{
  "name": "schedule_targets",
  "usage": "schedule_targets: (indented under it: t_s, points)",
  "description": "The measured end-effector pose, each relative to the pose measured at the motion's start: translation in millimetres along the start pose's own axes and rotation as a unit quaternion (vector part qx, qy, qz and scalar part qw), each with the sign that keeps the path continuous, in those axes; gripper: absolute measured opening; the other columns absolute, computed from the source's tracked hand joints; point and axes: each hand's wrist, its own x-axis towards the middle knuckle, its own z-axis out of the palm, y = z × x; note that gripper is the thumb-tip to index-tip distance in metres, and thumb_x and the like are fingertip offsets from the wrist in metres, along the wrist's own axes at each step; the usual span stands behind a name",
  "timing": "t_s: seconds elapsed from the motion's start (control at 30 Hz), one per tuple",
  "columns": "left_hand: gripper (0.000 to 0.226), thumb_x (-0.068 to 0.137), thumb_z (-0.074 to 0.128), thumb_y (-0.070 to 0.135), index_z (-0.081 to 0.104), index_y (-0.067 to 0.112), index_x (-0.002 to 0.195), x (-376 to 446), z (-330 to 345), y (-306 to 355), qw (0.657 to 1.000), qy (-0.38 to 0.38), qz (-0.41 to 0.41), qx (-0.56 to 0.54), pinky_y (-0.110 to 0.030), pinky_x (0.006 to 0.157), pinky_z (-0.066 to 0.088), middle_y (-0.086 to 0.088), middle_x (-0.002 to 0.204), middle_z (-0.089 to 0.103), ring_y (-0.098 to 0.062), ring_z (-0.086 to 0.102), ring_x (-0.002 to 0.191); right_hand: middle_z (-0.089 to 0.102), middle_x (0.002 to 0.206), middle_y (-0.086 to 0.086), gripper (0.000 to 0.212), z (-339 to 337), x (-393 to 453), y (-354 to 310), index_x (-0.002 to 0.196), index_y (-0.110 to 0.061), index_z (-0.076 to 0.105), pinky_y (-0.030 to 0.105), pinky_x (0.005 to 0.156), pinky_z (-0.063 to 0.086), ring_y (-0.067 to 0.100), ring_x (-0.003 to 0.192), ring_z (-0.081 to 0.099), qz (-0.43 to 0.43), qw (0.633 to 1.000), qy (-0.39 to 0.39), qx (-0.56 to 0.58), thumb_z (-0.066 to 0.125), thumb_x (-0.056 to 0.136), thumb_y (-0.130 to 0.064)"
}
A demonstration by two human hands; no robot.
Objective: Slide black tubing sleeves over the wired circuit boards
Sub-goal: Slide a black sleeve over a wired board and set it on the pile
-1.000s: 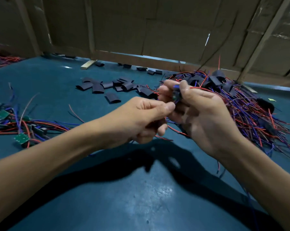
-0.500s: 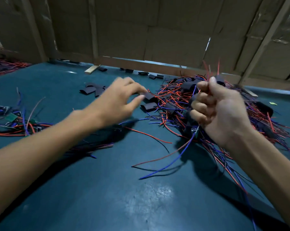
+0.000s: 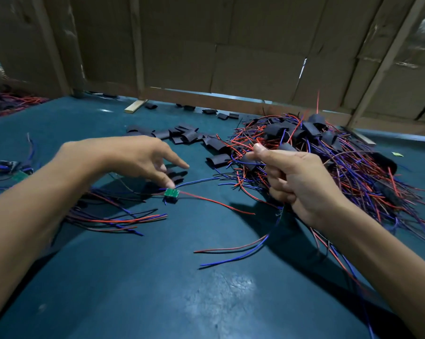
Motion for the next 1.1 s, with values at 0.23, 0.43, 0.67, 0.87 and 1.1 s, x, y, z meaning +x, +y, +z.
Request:
schedule_targets:
  t_s: [0.23,0.43,0.67,0.87,1.1]
  points:
    - [0.038,0.079,0.081,0.046,0.07,0.045,0.115,-14,-1,0,0.999,0.003,-0.009,0.032,-0.029,0.086,0.047,0.017,0.1,0.061,0.0,0.058,0.086,0.046,0.062,-0.005,0.027,3,-2,3,0.096,-0.012,0.08,0.014,0.039,0.017,0.007,0.044,0.026,0.004,0.998,-0.036,-0.048,0.07,0.092,-0.036]
    - [0.046,0.087,0.057,0.059,0.07,0.025,0.114,-10,10,8,0.984,0.127,0.036,0.122,-0.03,0.086,0.045,0.01,0.098,0.06,-0.01,0.056,0.093,0.032,0.06,-0.004,0.026,8,-6,1,0.092,-0.013,0.081,0.015,0.039,0.018,0.01,0.046,0.019,-0.016,0.997,-0.034,-0.061,0.07,0.092,-0.036]
    - [0.026,0.092,0.07,0.026,0.07,0.006,0.109,-1,35,54,0.898,0.382,0.218,-0.027,-0.028,0.079,0.05,-0.004,0.099,0.067,-0.015,0.061,0.086,0.042,0.043,-0.015,0.017,10,-14,-5,0.081,-0.011,0.08,0.008,0.046,0.03,0.001,0.04,0.036,-0.194,0.971,-0.004,-0.14,0.07,0.093,-0.019]
    - [0.027,0.093,0.066,0.024,0.07,0.004,0.112,2,46,67,0.886,0.393,0.221,-0.106,-0.032,0.082,0.053,-0.002,0.103,0.067,-0.015,0.064,0.093,0.044,0.048,-0.013,0.015,13,-18,-6,0.084,-0.007,0.08,0.013,0.045,0.024,0.0,0.045,0.031,-0.287,0.942,0.041,-0.17,0.071,0.093,-0.014]
    - [0.023,0.093,0.068,0.02,0.071,0.004,0.11,1,43,69,0.872,0.414,0.214,-0.148,-0.028,0.083,0.054,-0.004,0.103,0.068,-0.016,0.066,0.095,0.062,0.064,0.014,0.01,13,-22,-5,0.085,-0.006,0.079,0.025,0.053,0.032,0.01,0.058,0.045,-0.342,0.911,0.052,-0.225,0.074,0.091,-0.012]
